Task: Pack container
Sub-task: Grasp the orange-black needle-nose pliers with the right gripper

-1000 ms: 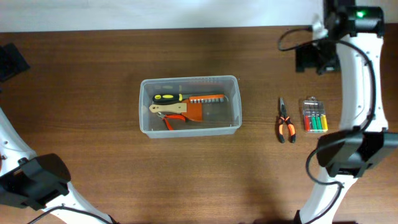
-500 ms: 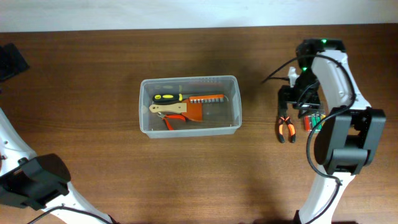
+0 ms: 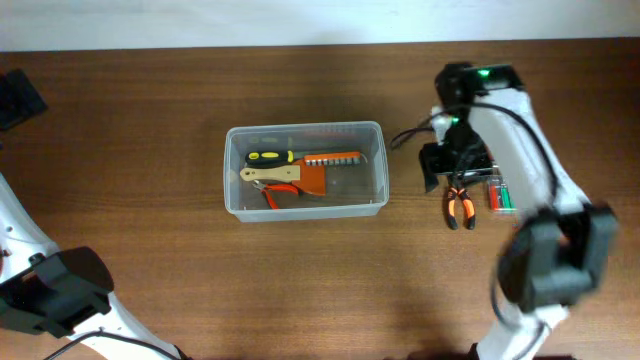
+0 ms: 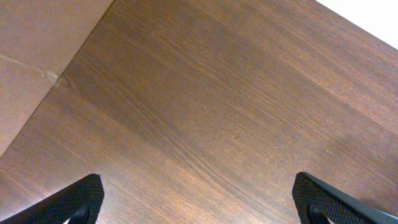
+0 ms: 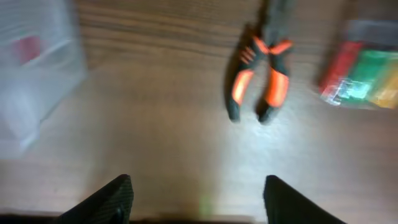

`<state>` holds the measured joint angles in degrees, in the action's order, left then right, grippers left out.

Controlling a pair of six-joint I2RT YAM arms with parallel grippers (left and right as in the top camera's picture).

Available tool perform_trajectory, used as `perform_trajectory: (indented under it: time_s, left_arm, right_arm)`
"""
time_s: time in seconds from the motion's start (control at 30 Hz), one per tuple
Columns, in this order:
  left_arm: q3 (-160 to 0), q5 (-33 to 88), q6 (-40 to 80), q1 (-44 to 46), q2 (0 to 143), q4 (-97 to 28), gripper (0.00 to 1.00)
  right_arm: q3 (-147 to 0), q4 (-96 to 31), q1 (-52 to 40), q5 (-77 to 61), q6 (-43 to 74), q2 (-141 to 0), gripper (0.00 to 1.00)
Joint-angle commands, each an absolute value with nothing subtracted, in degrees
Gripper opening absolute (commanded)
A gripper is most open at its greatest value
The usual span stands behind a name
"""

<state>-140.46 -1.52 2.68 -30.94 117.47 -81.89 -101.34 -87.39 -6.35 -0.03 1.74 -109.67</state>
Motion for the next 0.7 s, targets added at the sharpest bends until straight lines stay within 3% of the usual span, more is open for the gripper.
perform_trajectory:
  time_s: [0.0,0.1,0.37,0.67]
  left_arm:
    - [-140.29,-1.30,3.25,-31.14,117.36,-81.93,0.99]
    - [-140.29,-1.30,3.25,-31.14,117.36,-81.93,0.99]
    - [-140.29,-1.30,3.25,-31.18,117.36,-81.93,0.99]
    - [-140.29,-1.30,3.25,-31.14,117.36,-81.95,0.99]
  right_arm:
    - [-100.16,-87.07,-6.35,2.63,2.44,-97.19,0.72]
    - [-94.56,-80.66,-6.35,2.63,2.46,-91.18,0.79]
    - [-74.70,-63.09,-4.29,0.99,8.54,-91.20,0.80]
    - [-72.95,-59.11,1.72,-2.00,8.47,-94.72,0.80]
